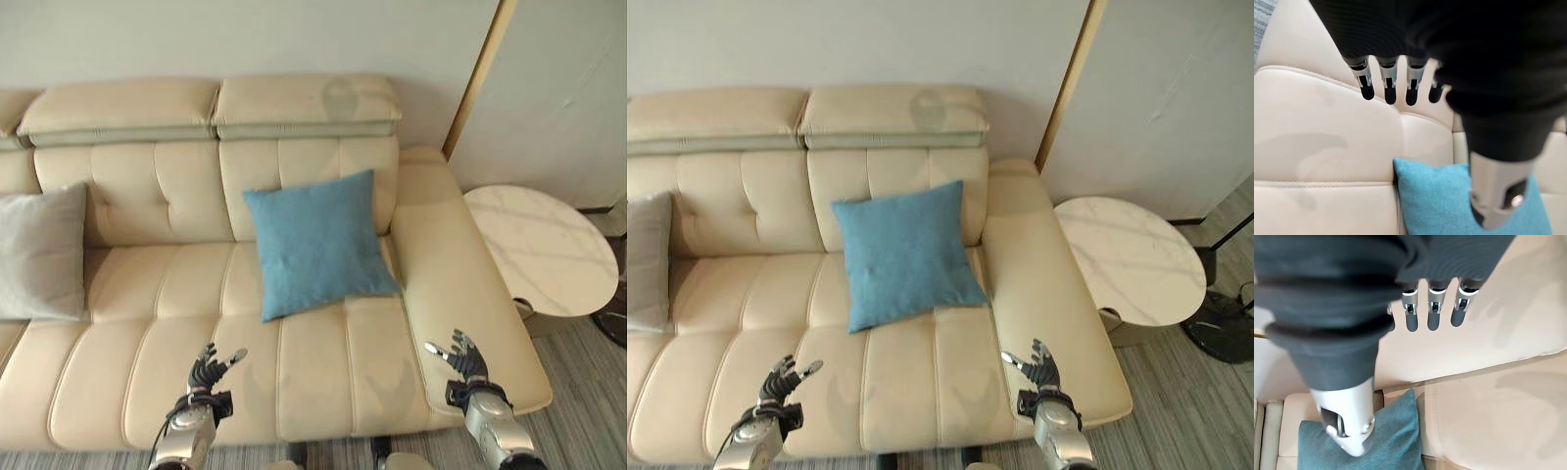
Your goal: Pick up all the scattered cushions and arrange them neatly on the sofa.
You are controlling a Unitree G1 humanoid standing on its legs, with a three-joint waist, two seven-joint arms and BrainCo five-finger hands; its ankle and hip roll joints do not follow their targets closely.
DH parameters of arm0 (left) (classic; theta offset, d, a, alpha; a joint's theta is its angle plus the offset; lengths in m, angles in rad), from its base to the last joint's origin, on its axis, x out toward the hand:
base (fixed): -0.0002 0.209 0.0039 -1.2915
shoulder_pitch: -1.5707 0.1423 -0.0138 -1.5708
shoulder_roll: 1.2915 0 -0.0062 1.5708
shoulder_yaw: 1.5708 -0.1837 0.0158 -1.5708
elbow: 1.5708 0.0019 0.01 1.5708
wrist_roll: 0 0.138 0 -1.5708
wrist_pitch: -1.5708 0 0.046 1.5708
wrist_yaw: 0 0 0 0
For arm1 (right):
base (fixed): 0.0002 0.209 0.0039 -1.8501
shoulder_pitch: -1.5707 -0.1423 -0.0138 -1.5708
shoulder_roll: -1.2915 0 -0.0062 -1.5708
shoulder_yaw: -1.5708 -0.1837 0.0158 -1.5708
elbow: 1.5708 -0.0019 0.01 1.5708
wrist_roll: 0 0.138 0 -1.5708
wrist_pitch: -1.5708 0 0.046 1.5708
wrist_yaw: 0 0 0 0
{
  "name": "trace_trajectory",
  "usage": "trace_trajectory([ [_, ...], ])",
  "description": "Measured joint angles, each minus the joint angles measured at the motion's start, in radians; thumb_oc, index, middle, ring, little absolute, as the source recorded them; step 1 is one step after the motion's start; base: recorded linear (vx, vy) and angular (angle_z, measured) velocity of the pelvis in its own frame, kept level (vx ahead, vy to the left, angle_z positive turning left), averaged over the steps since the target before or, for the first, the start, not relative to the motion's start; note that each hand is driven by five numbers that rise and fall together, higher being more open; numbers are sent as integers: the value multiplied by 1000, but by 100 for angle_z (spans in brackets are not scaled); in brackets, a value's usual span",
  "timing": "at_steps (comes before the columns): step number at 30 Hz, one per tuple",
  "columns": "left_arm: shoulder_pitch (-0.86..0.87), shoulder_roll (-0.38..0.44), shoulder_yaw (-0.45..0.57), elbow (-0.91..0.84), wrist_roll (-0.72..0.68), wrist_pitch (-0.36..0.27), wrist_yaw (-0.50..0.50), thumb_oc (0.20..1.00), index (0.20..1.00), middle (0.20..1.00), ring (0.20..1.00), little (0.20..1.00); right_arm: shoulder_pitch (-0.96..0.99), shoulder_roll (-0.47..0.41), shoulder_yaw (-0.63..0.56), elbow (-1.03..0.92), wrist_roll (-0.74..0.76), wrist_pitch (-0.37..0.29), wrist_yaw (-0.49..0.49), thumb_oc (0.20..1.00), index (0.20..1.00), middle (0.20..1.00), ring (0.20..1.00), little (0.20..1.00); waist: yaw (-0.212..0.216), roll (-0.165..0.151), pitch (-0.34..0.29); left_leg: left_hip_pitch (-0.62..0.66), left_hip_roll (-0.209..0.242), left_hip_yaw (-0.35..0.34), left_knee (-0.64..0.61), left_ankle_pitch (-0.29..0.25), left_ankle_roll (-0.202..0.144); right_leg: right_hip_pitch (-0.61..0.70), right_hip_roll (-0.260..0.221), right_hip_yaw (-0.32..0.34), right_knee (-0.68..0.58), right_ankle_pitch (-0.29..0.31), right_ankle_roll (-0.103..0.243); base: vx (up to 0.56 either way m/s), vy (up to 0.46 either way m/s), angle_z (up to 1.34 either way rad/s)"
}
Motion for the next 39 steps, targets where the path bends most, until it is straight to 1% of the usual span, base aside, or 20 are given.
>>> trace_trajectory([
  [5,45,0,-2,-23,8,17,-27,1000,1000,1000,1000,1000,64,0,-1,5,-3,11,27,1000,1000,1000,1000,1000,-1,-36,-28,10,-3,5,0,0,0,6,-5,0,0,1,1,-62,73,-8],
  [9,68,9,-44,-73,18,25,-56,1000,1000,1000,1000,1000,80,3,-2,-1,-3,17,32,1000,1000,1000,1000,1000,-5,-59,-16,-5,-11,30,0,1,1,-25,-20,1,0,8,12,-177,13,-20],
  [12,46,24,-46,-86,20,25,-66,1000,1000,1000,1000,1000,65,13,2,-1,-3,18,31,1000,1000,1000,1000,1000,-8,-79,13,-37,-18,68,7,25,27,-91,-33,10,37,47,58,-182,9,-31],
  [13,39,33,-45,-88,27,26,-70,1000,1000,1000,1000,1000,55,13,8,-10,-3,18,31,1000,1000,1000,1000,1000,-8,-78,33,-53,-14,84,6,29,34,-106,-38,7,28,33,60,-110,36,-42],
  [15,31,36,-44,-89,48,31,-74,1000,1000,1000,1000,1000,52,13,10,-10,-3,18,31,1000,1000,1000,1000,1000,-11,-47,66,-63,13,106,1,47,60,-123,-33,-35,89,-6,69,-157,30,-31],
  [16,27,36,-46,-89,48,31,-76,1000,1000,1000,1000,1000,53,11,11,-7,-3,20,31,1000,1000,1000,1000,1000,-8,-34,77,-62,22,108,1,48,61,-133,-30,-39,173,-47,62,-195,-60,-11],
  [18,33,37,-40,-119,43,30,-87,1000,1000,1000,1000,1000,52,9,21,-13,-3,19,38,1000,1000,1000,1000,1000,19,-13,90,-60,61,122,7,64,59,-115,-13,-29,396,-193,68,-161,-82,-22],
  [19,39,39,-37,-126,40,29,-89,1000,1000,1000,1000,1000,50,6,30,-18,-4,17,41,1000,1000,1000,1000,1000,36,-17,91,-62,66,127,7,68,52,-80,-18,-24,366,-221,78,-151,-82,-34],
  [20,33,41,-36,-127,39,30,-89,1000,1000,1000,1000,1000,50,7,34,-18,-4,16,42,1000,1000,1000,1000,1000,43,-31,91,-62,64,130,7,68,44,-48,-16,-13,301,-235,66,-233,-191,-25],
  [21,31,28,-37,-121,37,34,-88,1000,1000,1000,1000,1000,28,1,36,-16,-7,18,41,1000,1000,1000,1000,1000,52,-10,106,-66,83,133,7,76,34,-28,9,-15,236,-203,18,-201,-212,-27],
  [23,49,-3,-36,-128,34,35,-91,1000,1000,1000,1000,1000,11,-18,42,-20,-21,18,41,1000,1000,1000,1000,1000,64,26,112,-84,119,141,8,90,6,-30,48,-6,177,-176,-16,-138,-223,-32],
  [26,69,-21,-38,-127,6,39,-86,1000,1000,1000,1000,1000,21,-38,75,-21,-21,20,40,1000,1000,1000,1000,1000,74,44,110,-114,164,120,37,115,-47,-23,108,-6,130,-132,-39,-203,-228,-6],
  [28,63,-37,-39,-126,-5,39,-83,1000,1000,1000,1000,1000,30,-55,76,-23,-20,20,38,1000,1000,1000,1000,1000,73,61,120,-140,189,72,62,135,-73,-29,132,-44,159,-149,-64,-270,-181,39],
  [32,32,-41,-38,-124,-33,39,-74,1000,1000,1000,1000,1000,10,-61,74,-19,-20,19,31,1000,1000,1000,1000,1000,79,59,134,-167,184,15,89,212,-106,-53,125,-66,219,-182,-105,-171,-64,24],
  [33,25,-39,-37,-123,-34,39,-73,1000,1000,1000,1000,1000,1,-60,74,-22,-20,19,31,1000,1000,1000,1000,1000,74,58,135,-183,177,-12,85,255,-142,-68,106,-81,237,-185,-110,-96,-33,28],
  [34,10,-38,-37,-122,-35,39,-73,1000,1000,1000,1000,1000,-1,-58,74,-25,-21,19,31,1000,1000,1000,1000,1000,65,42,139,-186,157,-33,69,303,-144,-74,84,-99,239,-183,-133,-102,-30,29],
  [35,6,-37,-37,-121,-37,40,-73,1000,1000,1000,1000,1000,-5,-53,77,-26,-21,20,33,1000,1000,1000,1000,1000,67,7,141,-187,129,-23,135,225,-138,-80,43,-101,227,-160,-159,-73,-16,14],
  [36,10,-36,-37,-122,-37,40,-74,1000,1000,1000,1000,1000,-8,-51,77,-37,-21,20,33,1000,1000,1000,1000,1000,66,-15,133,-173,98,-4,204,108,-99,-69,15,-99,197,-135,-151,-41,13,17],
  [37,10,-37,-36,-122,-37,40,-75,1000,1000,1000,1000,1000,-6,-58,76,-51,-21,20,34,1000,1000,1000,1000,1000,50,-18,133,-134,85,1,239,28,-88,-45,2,-112,162,-99,-127,4,38,28],
  [39,12,-40,-37,-122,-41,40,-75,1000,1000,1000,1000,1000,-7,-61,71,-57,-21,20,33,1000,1000,1000,1000,1000,14,-8,129,-24,88,34,208,-38,-87,-11,2,-140,119,-72,-114,52,81,48],
])
